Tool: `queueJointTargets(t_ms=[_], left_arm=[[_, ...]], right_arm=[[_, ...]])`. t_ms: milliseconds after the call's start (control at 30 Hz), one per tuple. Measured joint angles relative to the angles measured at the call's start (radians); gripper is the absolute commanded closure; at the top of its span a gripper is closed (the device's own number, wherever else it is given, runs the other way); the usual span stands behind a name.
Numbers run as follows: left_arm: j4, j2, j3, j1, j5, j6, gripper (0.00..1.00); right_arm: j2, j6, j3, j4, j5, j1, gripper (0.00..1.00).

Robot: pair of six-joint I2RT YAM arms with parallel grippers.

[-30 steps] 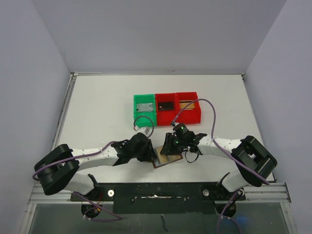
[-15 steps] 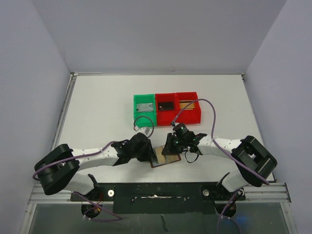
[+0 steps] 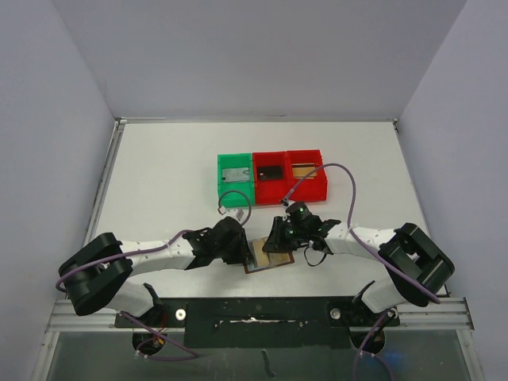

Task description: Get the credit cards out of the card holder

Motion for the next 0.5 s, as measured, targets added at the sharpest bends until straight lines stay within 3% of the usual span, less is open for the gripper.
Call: queueJointTargets(t_ms=[233,500], left_arm=[[-0.051,0.001,0.026,0.000,-0.023,0.019,0.71],[-0.133,0.001,0.068,0.000,-0.056,0.041,0.59]], right_arm=[[0.000,0.011,-0.002,0.034,-0.013,0.000,0.91],[0.000,0.022,-0.016,0.047,-0.012,-0.006,0.79]])
